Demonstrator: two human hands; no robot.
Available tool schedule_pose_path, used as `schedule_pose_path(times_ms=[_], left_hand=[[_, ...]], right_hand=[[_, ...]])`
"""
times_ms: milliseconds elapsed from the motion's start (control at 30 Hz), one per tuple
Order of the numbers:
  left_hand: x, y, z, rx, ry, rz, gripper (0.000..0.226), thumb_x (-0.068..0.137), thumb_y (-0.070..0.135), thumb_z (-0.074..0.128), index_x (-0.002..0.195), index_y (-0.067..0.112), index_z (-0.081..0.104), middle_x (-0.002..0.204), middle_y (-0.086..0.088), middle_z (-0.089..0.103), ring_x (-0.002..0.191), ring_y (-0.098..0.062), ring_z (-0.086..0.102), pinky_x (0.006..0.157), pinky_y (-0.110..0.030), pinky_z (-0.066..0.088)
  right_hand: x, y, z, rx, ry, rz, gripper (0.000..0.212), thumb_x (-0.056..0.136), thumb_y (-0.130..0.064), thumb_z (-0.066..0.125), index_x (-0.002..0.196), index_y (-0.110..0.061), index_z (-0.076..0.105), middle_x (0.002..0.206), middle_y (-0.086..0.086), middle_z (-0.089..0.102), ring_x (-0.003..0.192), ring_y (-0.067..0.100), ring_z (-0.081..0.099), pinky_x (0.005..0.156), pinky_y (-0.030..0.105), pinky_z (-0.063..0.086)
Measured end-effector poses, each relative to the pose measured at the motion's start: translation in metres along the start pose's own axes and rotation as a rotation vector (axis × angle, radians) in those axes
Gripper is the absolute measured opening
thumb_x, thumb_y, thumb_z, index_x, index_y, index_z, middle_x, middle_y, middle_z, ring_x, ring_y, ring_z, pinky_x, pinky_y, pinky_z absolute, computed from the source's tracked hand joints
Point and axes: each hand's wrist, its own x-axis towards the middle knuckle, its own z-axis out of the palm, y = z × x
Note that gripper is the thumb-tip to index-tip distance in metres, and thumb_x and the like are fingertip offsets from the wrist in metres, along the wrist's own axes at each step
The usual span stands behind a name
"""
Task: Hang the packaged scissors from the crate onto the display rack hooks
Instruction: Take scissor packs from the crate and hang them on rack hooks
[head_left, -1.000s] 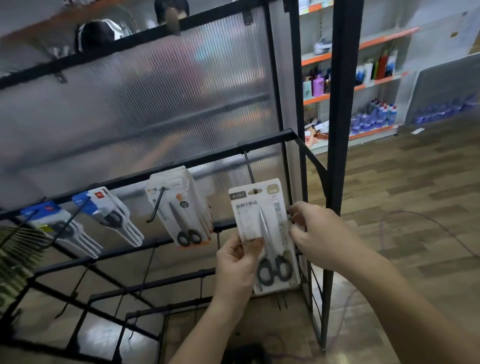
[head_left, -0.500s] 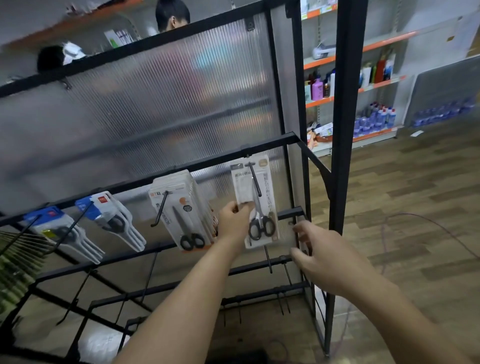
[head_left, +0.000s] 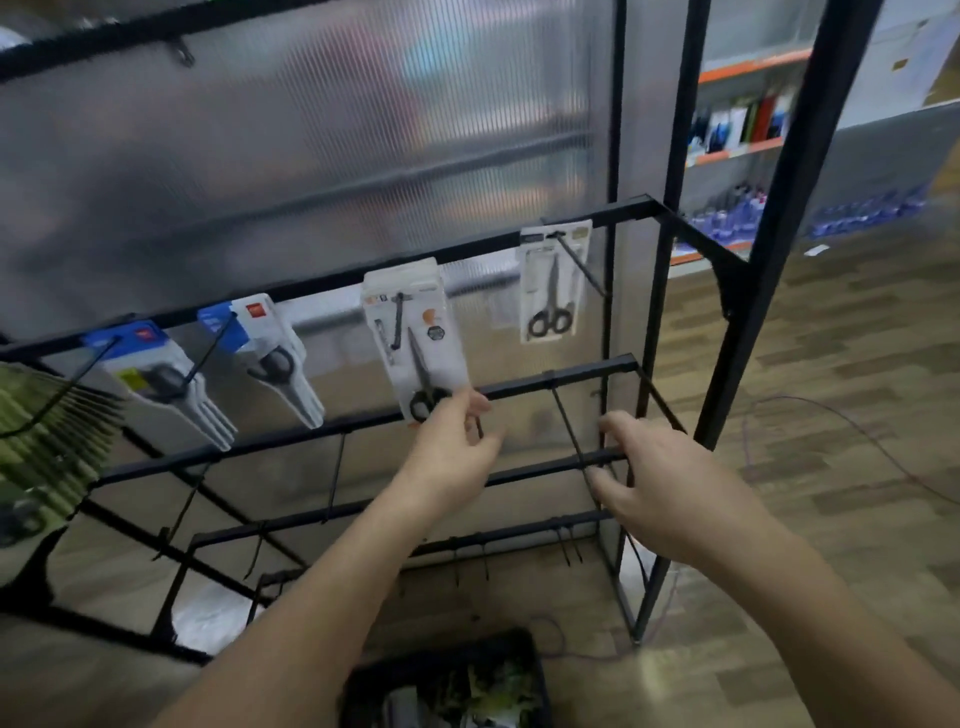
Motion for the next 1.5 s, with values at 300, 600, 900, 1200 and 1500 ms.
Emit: schedule_pose_path(times_ms=[300,600,900,1200,1500], left_hand=[[-0.189,-0.14,-0.093,0.423,-0.046,0.104,0.051,0.104,0.049,0.045,0.152,0.038,0.032,0.147,0.018,0.037,0.134,-0.008,0.039,0.11,-0.028,0.037],[-0.269,-0.231,-0.126,0.433,-0.091,0.057,0.05,0.105,0.045,0.045,0.153,0.037,0.032,0.147,0.015,0.038,0.136,-0.008,0.037,0.116,-0.031,0.035],[-0.283,-0.214,-0.1,0.584,-0.132,0.069,0.054,0.104,0.047,0.046,0.154,0.035,0.028,0.153,0.008,0.036,0.144,-0.015,0.03,0.122,-0.037,0.029],[-0.282,-0.166,-0.043,0.628,-0.158,0.087,0.056,0.103,0.049,0.045,0.155,0.034,0.029,0.156,0.008,0.035,0.147,-0.015,0.028,0.123,-0.037,0.027],[-0.282,-0.195,-0.025,0.715,-0.253,0.043,0.057,0.101,0.043,0.047,0.154,0.027,0.033,0.153,0.001,0.041,0.142,-0.022,0.036,0.119,-0.038,0.032]], right_hand=[[-0.096,-0.141,0.075,-0.095,-0.142,-0.016,0.061,0.101,-0.05,0.05,0.155,-0.032,0.028,0.16,-0.014,0.029,0.138,0.012,0.043,0.1,0.027,0.043],[-0.159,-0.23,0.144,-0.202,-0.27,-0.051,0.073,0.1,-0.054,0.051,0.16,-0.032,0.016,0.169,-0.006,0.015,0.154,0.015,0.022,0.122,0.03,0.022],[-0.194,-0.21,0.146,-0.262,-0.305,-0.062,0.072,0.102,-0.054,0.041,0.162,-0.029,0.01,0.169,-0.002,0.02,0.156,0.015,0.015,0.128,0.039,0.002],[-0.233,-0.132,0.141,-0.161,-0.311,0.045,0.07,0.101,-0.052,0.045,0.16,-0.028,0.016,0.166,0.0,0.025,0.154,0.017,0.022,0.128,0.04,0.014],[-0.241,-0.11,0.173,-0.108,-0.377,0.143,0.057,0.094,-0.049,0.059,0.143,-0.026,0.041,0.144,0.001,0.051,0.128,0.025,0.054,0.106,0.04,0.044]])
